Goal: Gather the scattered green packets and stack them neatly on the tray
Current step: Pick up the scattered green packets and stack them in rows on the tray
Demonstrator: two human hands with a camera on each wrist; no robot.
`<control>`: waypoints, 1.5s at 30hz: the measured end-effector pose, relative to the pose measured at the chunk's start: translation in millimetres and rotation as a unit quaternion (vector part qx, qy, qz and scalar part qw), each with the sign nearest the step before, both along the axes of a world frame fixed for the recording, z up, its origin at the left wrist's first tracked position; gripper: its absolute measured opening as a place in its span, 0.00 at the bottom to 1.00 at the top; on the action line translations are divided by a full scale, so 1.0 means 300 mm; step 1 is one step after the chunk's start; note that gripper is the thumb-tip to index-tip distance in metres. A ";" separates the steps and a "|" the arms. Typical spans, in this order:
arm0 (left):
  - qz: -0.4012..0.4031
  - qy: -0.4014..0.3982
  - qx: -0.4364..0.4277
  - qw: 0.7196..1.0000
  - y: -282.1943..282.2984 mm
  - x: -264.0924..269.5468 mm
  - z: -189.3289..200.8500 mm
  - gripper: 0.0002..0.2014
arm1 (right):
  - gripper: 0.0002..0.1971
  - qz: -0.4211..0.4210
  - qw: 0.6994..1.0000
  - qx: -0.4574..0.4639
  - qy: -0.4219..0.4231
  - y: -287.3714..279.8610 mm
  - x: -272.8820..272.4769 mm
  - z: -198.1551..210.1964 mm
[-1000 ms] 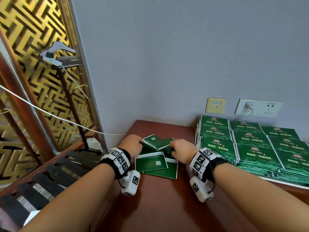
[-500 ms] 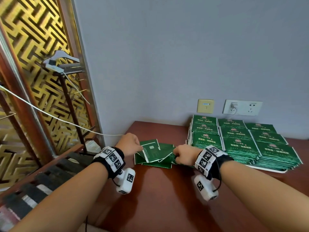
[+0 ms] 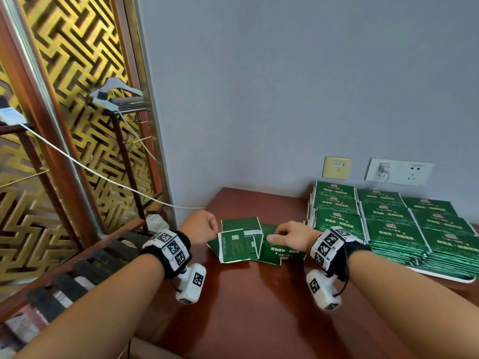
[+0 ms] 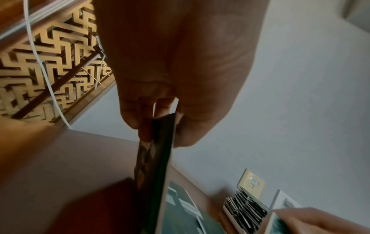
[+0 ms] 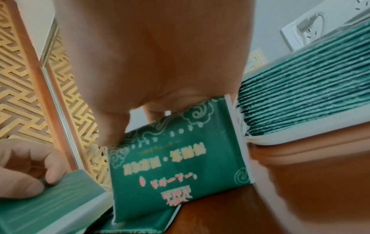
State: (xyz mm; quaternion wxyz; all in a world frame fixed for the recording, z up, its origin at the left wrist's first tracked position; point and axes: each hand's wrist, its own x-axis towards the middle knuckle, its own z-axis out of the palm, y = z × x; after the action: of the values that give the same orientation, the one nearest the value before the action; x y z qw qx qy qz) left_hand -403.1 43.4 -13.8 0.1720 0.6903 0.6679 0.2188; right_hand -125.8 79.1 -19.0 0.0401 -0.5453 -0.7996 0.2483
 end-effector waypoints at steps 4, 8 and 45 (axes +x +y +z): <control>0.008 0.007 -0.012 1.000 0.009 -0.021 -0.020 0.09 | 0.33 -0.011 0.998 -0.049 0.041 0.023 -0.013 0.000; 0.021 0.009 0.002 1.000 0.034 -0.018 -0.041 0.16 | 0.22 0.009 0.996 -0.091 0.015 0.022 -0.012 0.016; -0.049 -0.015 -0.028 0.998 0.035 0.067 -0.043 0.18 | 0.22 0.048 0.990 0.080 -0.107 0.055 0.006 -0.034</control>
State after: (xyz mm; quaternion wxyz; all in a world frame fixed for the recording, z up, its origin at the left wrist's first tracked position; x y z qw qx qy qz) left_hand -383.0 53.9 -26.8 0.2114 0.7137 0.6366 0.2017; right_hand -124.0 95.6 -29.1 -0.0137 -0.5249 -0.8418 0.1255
